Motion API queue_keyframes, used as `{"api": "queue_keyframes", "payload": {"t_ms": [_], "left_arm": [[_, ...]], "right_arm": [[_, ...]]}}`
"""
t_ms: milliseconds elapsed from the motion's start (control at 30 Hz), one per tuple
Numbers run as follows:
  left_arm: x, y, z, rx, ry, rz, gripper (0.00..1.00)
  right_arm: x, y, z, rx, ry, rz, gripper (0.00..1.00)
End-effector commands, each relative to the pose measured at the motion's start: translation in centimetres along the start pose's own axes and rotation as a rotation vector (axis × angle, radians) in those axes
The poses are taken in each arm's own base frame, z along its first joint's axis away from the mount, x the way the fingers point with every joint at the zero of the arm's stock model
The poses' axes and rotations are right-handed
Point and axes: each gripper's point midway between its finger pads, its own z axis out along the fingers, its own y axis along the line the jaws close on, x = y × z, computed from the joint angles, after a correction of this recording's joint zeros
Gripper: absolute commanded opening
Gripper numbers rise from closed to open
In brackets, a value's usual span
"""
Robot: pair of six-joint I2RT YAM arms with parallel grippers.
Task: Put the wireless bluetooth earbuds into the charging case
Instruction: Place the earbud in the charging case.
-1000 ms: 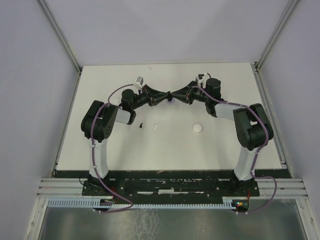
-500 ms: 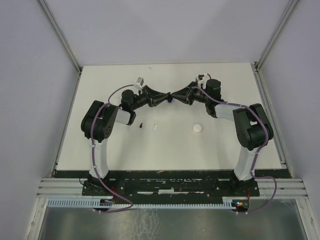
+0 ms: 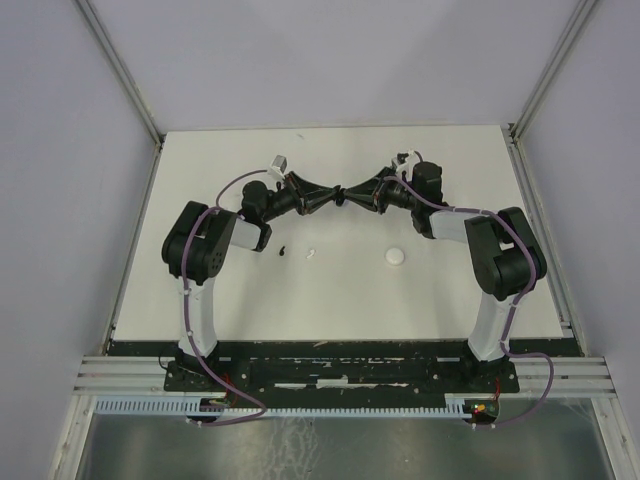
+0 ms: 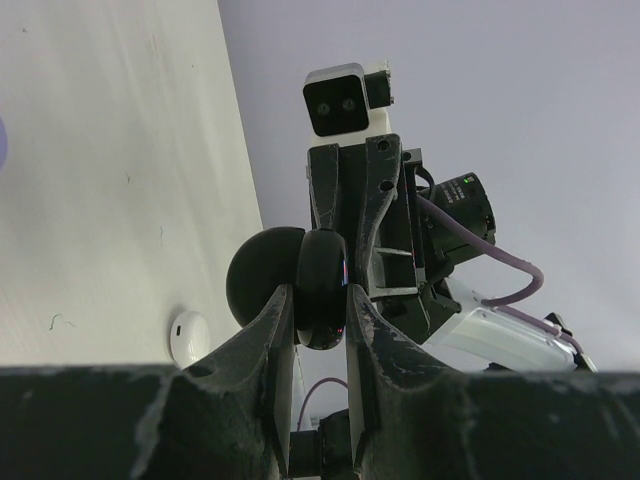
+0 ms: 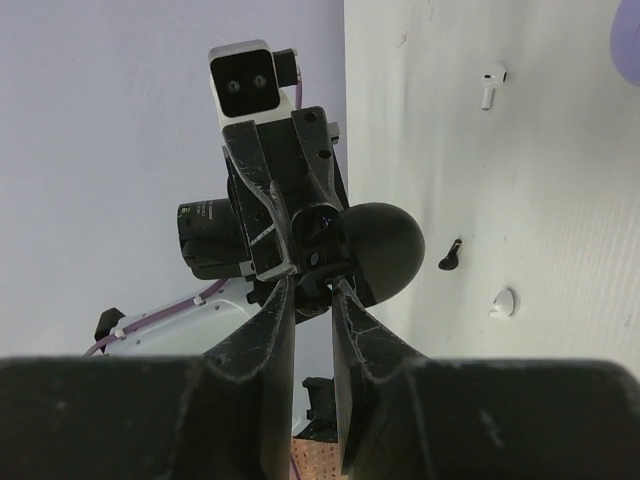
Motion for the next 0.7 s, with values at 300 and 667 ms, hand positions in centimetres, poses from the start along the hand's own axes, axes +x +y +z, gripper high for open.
{"api": "queue_keyframes", "payload": {"t_ms": [300, 667], "left_arm": [[-0.2, -4.7, -0.2, 0.104, 0.005, 0.08, 0.03], [-0.3, -4.6, -0.2, 0.1, 0.0, 0.073, 0.03]], "right_arm": [[-0.5, 0.9, -0.2, -0.055, -0.004, -0.042, 0.33], [-1.9, 1.4, -1.8, -0.062, -0.049, -0.05, 0.55]]}}
